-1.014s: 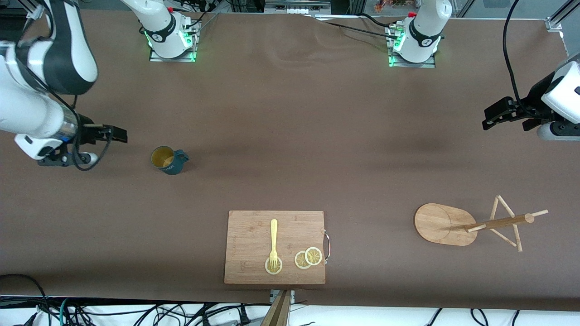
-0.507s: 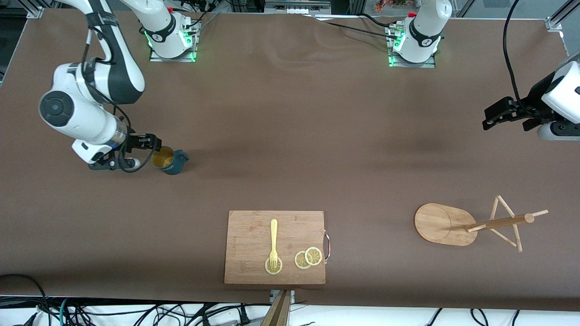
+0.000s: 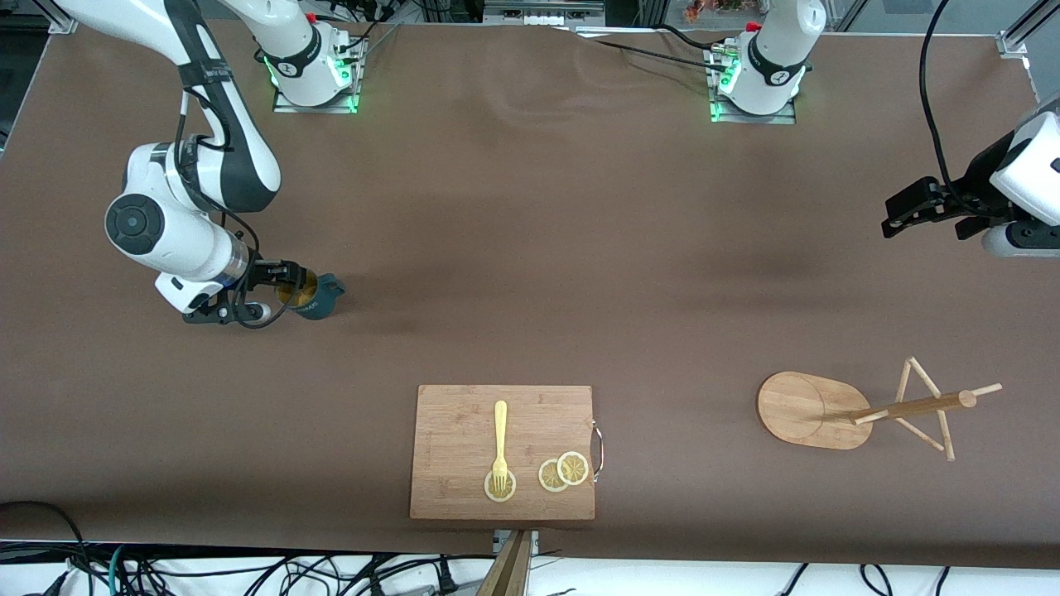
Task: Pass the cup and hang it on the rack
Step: 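Lower the right gripper over the teal mug and grasp its rim, then carry the teal mug with the right gripper to the table middle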
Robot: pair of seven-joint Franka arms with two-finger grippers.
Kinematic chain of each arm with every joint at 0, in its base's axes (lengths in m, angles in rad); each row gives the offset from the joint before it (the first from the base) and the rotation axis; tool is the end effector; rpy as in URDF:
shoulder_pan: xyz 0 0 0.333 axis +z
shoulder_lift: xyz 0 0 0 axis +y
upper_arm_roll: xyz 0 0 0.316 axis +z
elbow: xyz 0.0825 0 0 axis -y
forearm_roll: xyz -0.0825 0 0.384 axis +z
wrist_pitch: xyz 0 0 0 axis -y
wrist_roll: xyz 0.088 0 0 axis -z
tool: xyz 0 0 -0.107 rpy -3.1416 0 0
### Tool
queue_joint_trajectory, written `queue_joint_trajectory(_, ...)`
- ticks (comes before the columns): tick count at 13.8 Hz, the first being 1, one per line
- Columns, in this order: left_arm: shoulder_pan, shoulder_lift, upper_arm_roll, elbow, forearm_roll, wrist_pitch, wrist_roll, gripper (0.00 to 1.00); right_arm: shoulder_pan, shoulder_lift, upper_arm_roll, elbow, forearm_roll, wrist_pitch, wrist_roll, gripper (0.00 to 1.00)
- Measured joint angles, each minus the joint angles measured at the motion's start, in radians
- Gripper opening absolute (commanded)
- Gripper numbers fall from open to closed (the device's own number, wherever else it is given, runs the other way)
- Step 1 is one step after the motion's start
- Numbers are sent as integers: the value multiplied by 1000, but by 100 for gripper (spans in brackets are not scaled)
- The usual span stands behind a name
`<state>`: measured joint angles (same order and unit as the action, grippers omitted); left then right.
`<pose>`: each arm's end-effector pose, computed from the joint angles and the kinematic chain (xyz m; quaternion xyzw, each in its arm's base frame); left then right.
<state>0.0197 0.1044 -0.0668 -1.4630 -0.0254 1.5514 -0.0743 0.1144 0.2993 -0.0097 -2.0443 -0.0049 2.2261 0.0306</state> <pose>0.5842 -0.0281 0.6143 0.9997 0.0136 -0.0088 0.0157 0.5762 0.0605 0.2850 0.9975 0.0387 -0.0584 0.0073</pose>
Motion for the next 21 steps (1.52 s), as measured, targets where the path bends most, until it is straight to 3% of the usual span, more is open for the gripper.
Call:
queue_joint_trajectory(1, 0, 0, 0, 0, 0, 0, 0, 100, 0, 8, -10, 0, 0, 7, -23, 91)
queue_joint_trajectory(2, 0, 0, 0, 0, 0, 0, 0, 100, -1, 14, -20, 0, 0, 12, -45, 81)
queue_joint_trajectory(8, 0, 0, 0, 0, 0, 0, 0, 100, -5, 59, -29, -28, 0, 84, -60, 0)
queue_joint_trajectory(16, 0, 0, 0, 0, 0, 0, 0, 100, -3, 98, -26, 20, 1, 101, -62, 0)
queue_joint_trajectory(21, 0, 0, 0, 0, 0, 0, 0, 100, 11, 83, -14, 211, 2, -161, -63, 0)
